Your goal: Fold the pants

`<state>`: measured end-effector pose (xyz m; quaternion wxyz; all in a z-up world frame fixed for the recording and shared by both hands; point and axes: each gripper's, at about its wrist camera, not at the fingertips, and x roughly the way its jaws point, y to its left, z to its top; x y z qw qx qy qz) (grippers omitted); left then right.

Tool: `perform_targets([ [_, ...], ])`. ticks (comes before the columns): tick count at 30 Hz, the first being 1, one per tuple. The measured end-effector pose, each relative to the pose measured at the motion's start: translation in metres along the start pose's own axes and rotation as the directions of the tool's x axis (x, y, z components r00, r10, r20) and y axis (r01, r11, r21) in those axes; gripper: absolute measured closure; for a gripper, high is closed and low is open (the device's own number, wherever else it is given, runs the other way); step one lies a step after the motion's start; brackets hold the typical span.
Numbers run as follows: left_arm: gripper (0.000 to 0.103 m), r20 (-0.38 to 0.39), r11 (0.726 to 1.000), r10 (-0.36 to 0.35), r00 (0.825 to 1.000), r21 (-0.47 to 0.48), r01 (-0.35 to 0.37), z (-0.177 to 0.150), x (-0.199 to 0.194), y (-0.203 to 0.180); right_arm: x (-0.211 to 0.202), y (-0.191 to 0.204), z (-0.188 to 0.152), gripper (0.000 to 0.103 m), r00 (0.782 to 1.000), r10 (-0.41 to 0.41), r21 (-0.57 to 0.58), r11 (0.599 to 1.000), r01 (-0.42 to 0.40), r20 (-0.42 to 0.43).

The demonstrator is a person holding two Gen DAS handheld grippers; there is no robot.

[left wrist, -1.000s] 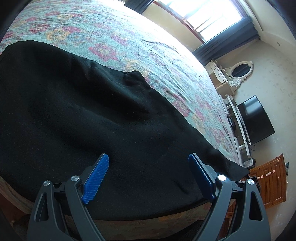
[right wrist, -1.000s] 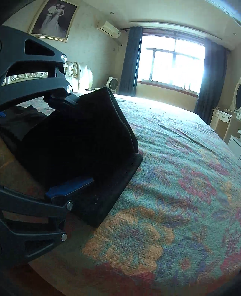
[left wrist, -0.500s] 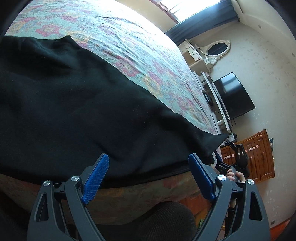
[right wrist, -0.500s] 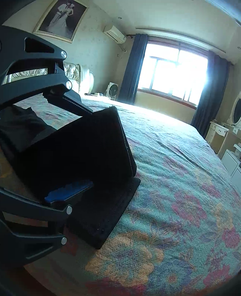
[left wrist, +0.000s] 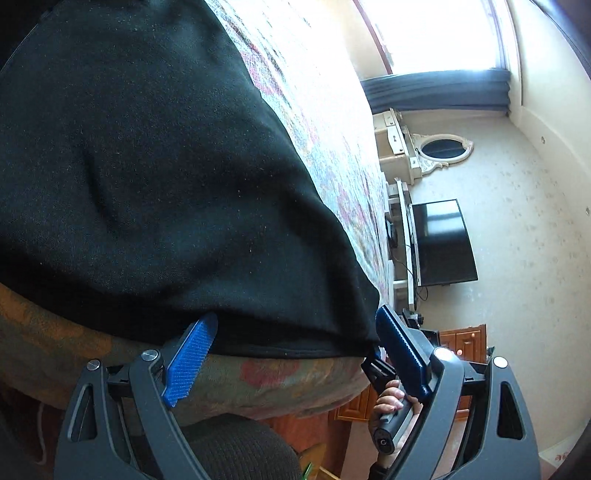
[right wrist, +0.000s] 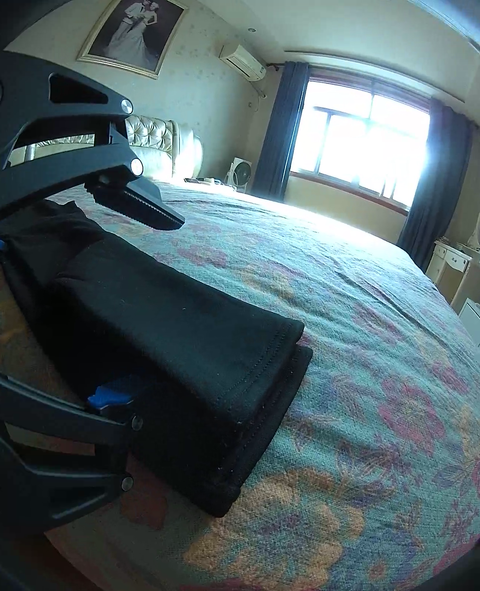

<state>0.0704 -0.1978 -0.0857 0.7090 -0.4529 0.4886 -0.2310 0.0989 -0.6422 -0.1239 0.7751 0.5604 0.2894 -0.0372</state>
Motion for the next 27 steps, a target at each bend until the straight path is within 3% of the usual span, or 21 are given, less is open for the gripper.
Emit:
perform_targets([
  [4,0.017,0.032,0.999,0.018,0.999,-0.040,-0.016,0.001,0.000,0.003,0.011,-0.001,-0.004,0.033,1.000,-0.030,-0.016,0.999,0.030,-0.005],
  [6,0.017,0.049,0.998,0.027,0.998,-0.057,-0.024,-0.001,-0.001,0.002,0.014,-0.001,-0.006,0.049,0.999,-0.052,-0.040,0.998,0.052,-0.005],
  [7,0.017,0.057,0.998,0.031,0.998,-0.064,-0.027,-0.002,-0.002,0.002,0.016,-0.001,-0.006,0.052,0.998,-0.057,-0.049,0.997,0.057,-0.005],
  [8,0.022,0.067,0.997,0.034,0.997,-0.072,-0.030,-0.003,-0.003,0.002,0.018,0.001,-0.006,0.061,0.998,-0.062,-0.055,0.997,0.062,-0.003],
  [9,0.032,0.072,0.996,0.032,0.997,-0.082,-0.027,-0.001,-0.002,0.002,0.019,0.000,-0.004,0.070,0.998,-0.065,-0.056,0.996,0.065,-0.001],
  [10,0.061,0.054,0.995,0.038,0.998,-0.089,-0.033,0.000,0.001,0.004,0.019,-0.001,-0.003,0.074,0.998,-0.060,-0.051,0.997,0.060,0.001],
  [12,0.094,0.002,0.989,0.076,0.997,-0.127,-0.075,0.001,0.008,0.014,0.019,-0.005,0.000,0.080,0.999,-0.047,-0.037,0.998,0.047,0.002],
  [15,0.096,0.010,0.975,0.041,0.999,-0.217,-0.038,-0.002,0.009,0.030,0.018,-0.004,0.003,0.086,0.999,-0.038,-0.046,0.998,0.038,0.002],
  [23,0.097,0.109,0.999,0.025,0.994,-0.026,-0.023,0.003,-0.013,-0.006,0.012,0.015,0.015,0.096,1.000,-0.004,-0.088,0.996,0.004,0.007],
  [27,0.097,0.103,1.000,0.011,0.995,-0.022,-0.009,-0.003,-0.021,-0.012,-0.002,0.027,0.019,0.096,0.999,0.032,-0.132,0.991,-0.030,0.015],
])
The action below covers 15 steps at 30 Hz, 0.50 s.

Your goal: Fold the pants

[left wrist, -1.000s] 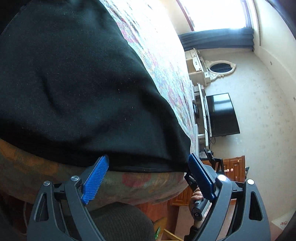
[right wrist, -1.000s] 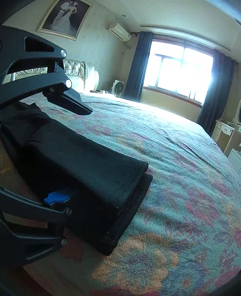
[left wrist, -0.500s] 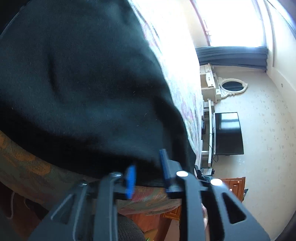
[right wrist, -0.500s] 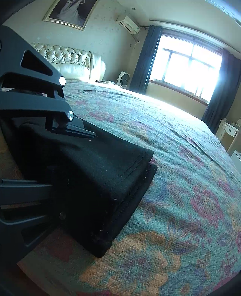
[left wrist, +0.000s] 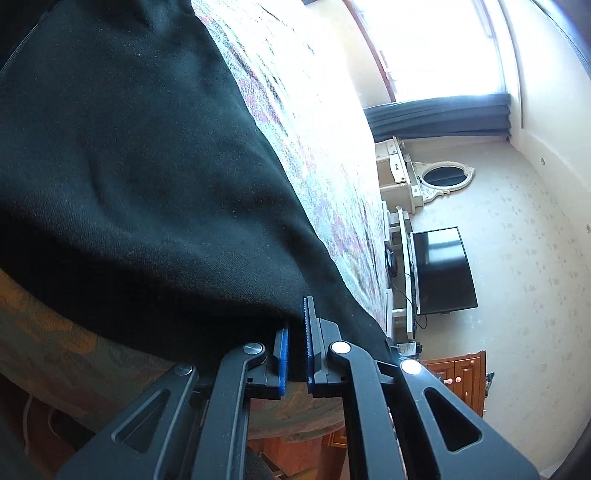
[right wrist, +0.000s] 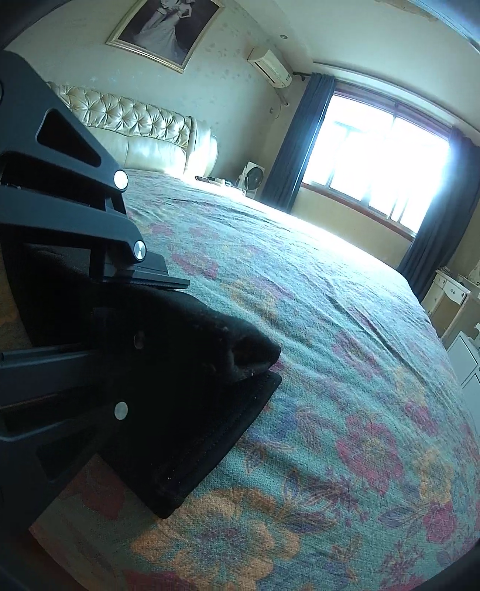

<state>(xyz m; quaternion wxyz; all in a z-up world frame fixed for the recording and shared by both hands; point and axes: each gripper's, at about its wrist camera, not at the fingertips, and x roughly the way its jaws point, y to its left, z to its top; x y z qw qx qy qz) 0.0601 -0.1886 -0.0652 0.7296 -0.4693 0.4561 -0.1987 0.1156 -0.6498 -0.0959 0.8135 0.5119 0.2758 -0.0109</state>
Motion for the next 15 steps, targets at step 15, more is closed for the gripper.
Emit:
perform_targets([
  [15,0.095,-0.114,0.995,0.076,0.991,-0.057,-0.082,-0.016,0.014,0.032,-0.020,-0.067,-0.007,0.097,0.992,-0.128,0.048,0.991,0.128,-0.014],
])
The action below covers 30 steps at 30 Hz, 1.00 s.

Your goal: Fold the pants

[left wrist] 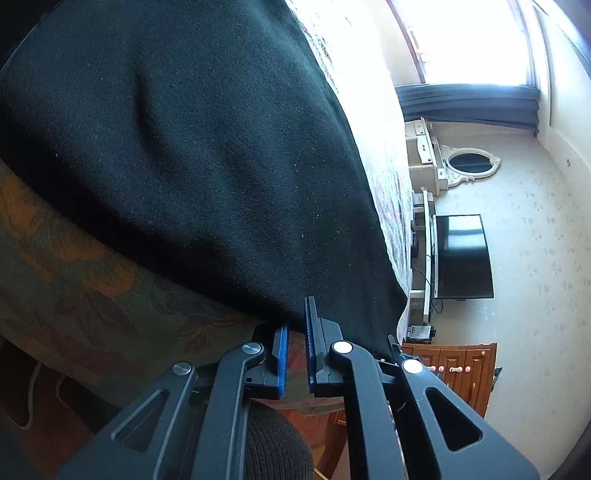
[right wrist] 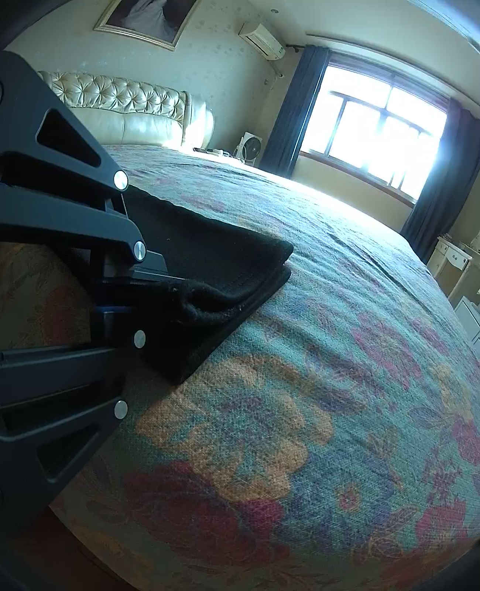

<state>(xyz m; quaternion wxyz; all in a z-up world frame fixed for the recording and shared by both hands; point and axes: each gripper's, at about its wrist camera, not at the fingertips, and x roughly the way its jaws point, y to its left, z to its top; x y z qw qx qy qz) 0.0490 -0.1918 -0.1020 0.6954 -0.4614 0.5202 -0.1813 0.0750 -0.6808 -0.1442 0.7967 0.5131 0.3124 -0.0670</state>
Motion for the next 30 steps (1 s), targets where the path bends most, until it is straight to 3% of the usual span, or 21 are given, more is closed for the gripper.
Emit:
perform_targets([
  [2,0.094,-0.010,1.000,0.005,1.000,0.002,-0.005,0.001,0.001,-0.004,-0.005,0.001,0.000,0.096,1.000,-0.007,-0.016,1.000,0.007,0.003],
  [4,0.091,-0.042,1.000,0.023,0.999,0.002,-0.023,-0.001,0.001,-0.009,-0.017,-0.004,0.003,0.088,0.999,-0.024,0.000,1.000,0.024,0.028],
  [5,0.079,-0.075,0.999,0.034,0.997,0.002,-0.034,-0.004,0.002,-0.012,-0.026,-0.009,0.007,0.080,0.999,-0.016,0.018,1.000,0.015,0.049],
  [7,0.065,-0.142,1.000,0.017,0.990,0.010,-0.015,-0.009,0.003,-0.017,-0.043,-0.018,0.019,0.051,0.996,-0.018,0.042,0.999,0.014,0.086],
  [8,0.063,-0.159,1.000,-0.004,0.987,0.028,0.009,-0.009,0.002,-0.019,-0.049,-0.021,0.026,0.034,0.995,-0.030,0.041,0.999,0.027,0.090],
  [9,0.060,-0.168,0.997,-0.013,0.986,0.067,0.025,-0.008,0.000,-0.026,-0.051,-0.023,0.034,0.033,0.997,-0.008,0.031,1.000,0.006,0.075],
  [11,0.035,-0.147,0.978,-0.012,0.989,0.203,0.042,-0.001,-0.009,-0.047,-0.048,-0.021,0.051,0.033,0.998,0.066,-0.001,0.998,-0.066,0.012],
  [13,0.021,-0.066,0.926,-0.013,0.998,0.377,0.037,0.009,-0.024,-0.066,-0.039,-0.013,0.065,0.033,0.990,0.119,-0.038,0.992,-0.122,-0.071],
  [14,0.020,-0.016,0.891,-0.011,1.000,0.453,0.017,0.015,-0.033,-0.072,-0.031,-0.010,0.071,0.029,0.980,0.155,-0.046,0.986,-0.162,-0.129],
  [17,0.017,0.104,0.778,0.103,0.989,0.611,-0.145,0.040,-0.050,-0.079,-0.009,-0.004,0.086,0.026,0.961,0.149,-0.082,0.982,-0.172,-0.233],
  [18,0.017,0.144,0.739,0.146,0.979,0.641,-0.204,0.050,-0.054,-0.077,0.002,-0.002,0.088,0.024,0.946,0.150,-0.086,0.980,-0.182,-0.286],
  [20,0.016,0.216,0.679,0.228,0.949,0.663,-0.314,0.073,-0.063,-0.065,0.018,-0.002,0.091,0.024,0.941,0.083,-0.115,0.985,-0.127,-0.327],
  [22,0.017,0.281,0.656,0.308,0.909,0.629,-0.417,0.100,-0.074,-0.044,0.032,0.002,0.090,0.022,0.910,0.126,-0.109,0.977,-0.182,-0.395],
  [24,0.016,0.316,0.678,0.367,0.875,0.553,-0.484,0.127,-0.088,-0.018,0.041,0.009,0.088,0.020,0.889,0.129,-0.123,0.972,-0.202,-0.440],
  [26,0.017,0.295,0.733,0.412,0.862,0.455,-0.506,0.153,-0.097,0.008,0.051,0.017,0.084,0.017,0.857,0.151,-0.127,0.962,-0.242,-0.493],
  [27,0.017,0.271,0.774,0.393,0.878,0.418,-0.476,0.162,-0.101,0.019,0.055,0.021,0.083,0.014,0.847,0.148,-0.136,0.959,-0.250,-0.510],
  [28,0.017,0.250,0.812,0.341,0.906,0.407,-0.418,0.167,-0.105,0.027,0.058,0.025,0.083,0.014,0.843,0.142,-0.144,0.958,-0.250,-0.519],
  [30,0.017,0.241,0.827,0.305,0.921,0.413,-0.381,0.171,-0.110,0.033,0.065,0.030,0.086,0.012,0.832,0.163,-0.126,0.955,-0.268,-0.530],
])
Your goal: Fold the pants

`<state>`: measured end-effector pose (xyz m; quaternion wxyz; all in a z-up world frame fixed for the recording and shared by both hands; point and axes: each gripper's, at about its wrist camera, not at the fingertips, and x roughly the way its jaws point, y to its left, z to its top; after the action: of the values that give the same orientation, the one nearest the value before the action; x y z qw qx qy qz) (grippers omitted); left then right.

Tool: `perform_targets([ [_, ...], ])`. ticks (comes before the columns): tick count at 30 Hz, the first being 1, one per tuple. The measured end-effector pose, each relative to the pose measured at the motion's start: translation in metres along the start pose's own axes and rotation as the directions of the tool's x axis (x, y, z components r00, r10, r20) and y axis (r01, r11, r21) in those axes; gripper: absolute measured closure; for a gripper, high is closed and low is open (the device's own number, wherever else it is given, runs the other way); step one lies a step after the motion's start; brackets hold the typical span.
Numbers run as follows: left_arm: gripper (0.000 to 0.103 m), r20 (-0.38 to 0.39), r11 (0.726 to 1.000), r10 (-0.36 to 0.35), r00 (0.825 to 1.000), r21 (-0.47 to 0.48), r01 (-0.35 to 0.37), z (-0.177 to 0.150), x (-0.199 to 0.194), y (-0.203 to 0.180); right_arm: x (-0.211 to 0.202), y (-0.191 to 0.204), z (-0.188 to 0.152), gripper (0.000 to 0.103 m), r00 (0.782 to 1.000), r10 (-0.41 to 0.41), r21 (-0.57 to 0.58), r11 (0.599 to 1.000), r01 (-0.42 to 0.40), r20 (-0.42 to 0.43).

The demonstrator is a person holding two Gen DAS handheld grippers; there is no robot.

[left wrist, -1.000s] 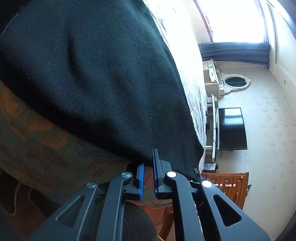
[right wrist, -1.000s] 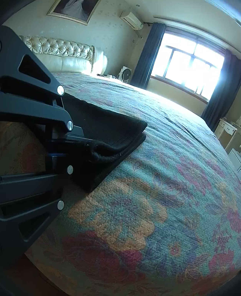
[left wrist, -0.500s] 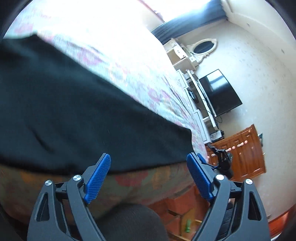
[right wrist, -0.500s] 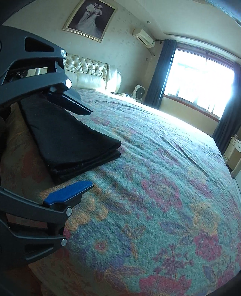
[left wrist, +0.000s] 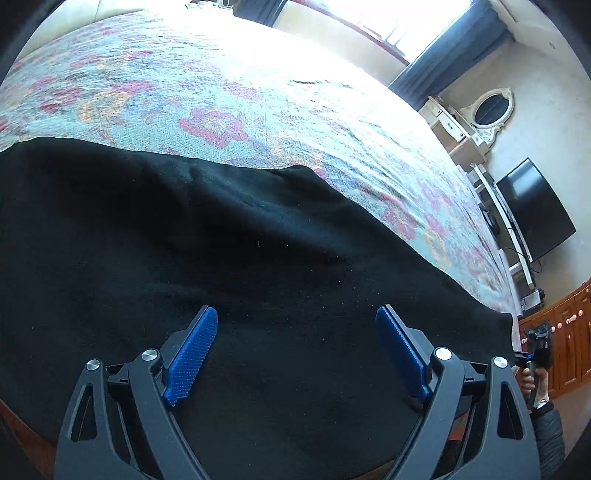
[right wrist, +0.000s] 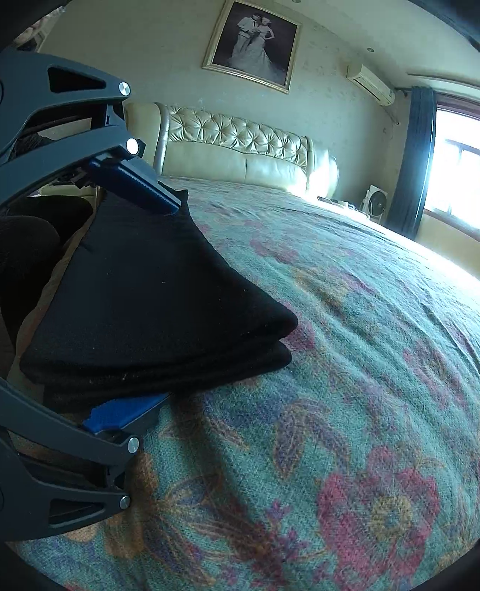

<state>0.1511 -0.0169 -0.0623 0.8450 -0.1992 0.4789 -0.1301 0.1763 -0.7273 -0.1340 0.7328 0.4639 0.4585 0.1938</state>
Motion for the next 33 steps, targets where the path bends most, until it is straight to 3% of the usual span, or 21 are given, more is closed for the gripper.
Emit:
perform_targets([
  [3,0.010,0.002,0.999,-0.021,1.000,0.044,0.021,-0.002,0.006,-0.006,0.009,0.009,0.007,0.012,1.000,0.029,0.009,1.000,-0.029,-0.011],
  [5,0.009,0.001,0.997,-0.016,1.000,0.075,0.016,-0.003,0.010,-0.008,0.010,0.012,0.005,0.013,1.000,0.001,-0.022,1.000,-0.001,-0.028],
  [7,0.007,-0.004,0.996,-0.025,1.000,0.088,0.025,-0.005,0.012,-0.008,0.014,0.017,0.002,0.029,0.998,-0.059,-0.041,0.997,0.058,-0.036],
  [9,0.005,-0.003,0.995,-0.054,0.999,0.088,0.054,-0.002,0.013,-0.009,0.016,0.013,-0.003,0.070,0.993,-0.108,-0.021,0.994,0.108,-0.047],
  [10,0.005,-0.001,0.993,-0.069,0.998,0.093,0.069,-0.002,0.015,-0.008,0.015,0.006,-0.006,0.078,0.991,-0.126,-0.007,0.992,0.126,-0.052],
  [16,0.005,-0.011,0.978,-0.053,0.999,0.199,0.055,-0.003,0.007,-0.009,0.009,0.028,-0.018,0.086,0.978,-0.209,-0.038,0.977,0.209,0.013],
  [21,0.005,0.086,0.964,0.077,0.993,0.247,-0.096,-0.005,-0.013,-0.009,-0.010,0.069,-0.022,0.092,0.961,-0.263,-0.083,0.959,0.270,0.079],
  [25,0.005,0.108,0.981,0.062,0.992,0.179,-0.081,-0.001,-0.033,0.013,-0.018,0.098,-0.021,0.092,0.943,-0.316,-0.100,0.940,0.326,0.106],
  [29,0.005,0.083,0.995,0.057,0.995,0.078,-0.064,0.006,-0.047,0.045,-0.018,0.119,-0.023,0.092,0.938,-0.330,-0.102,0.935,0.340,0.108],
  [33,0.005,0.128,0.995,0.080,0.989,0.057,-0.088,0.007,-0.064,0.064,-0.012,0.155,-0.030,0.092,0.938,-0.329,-0.118,0.933,0.340,0.107],
])
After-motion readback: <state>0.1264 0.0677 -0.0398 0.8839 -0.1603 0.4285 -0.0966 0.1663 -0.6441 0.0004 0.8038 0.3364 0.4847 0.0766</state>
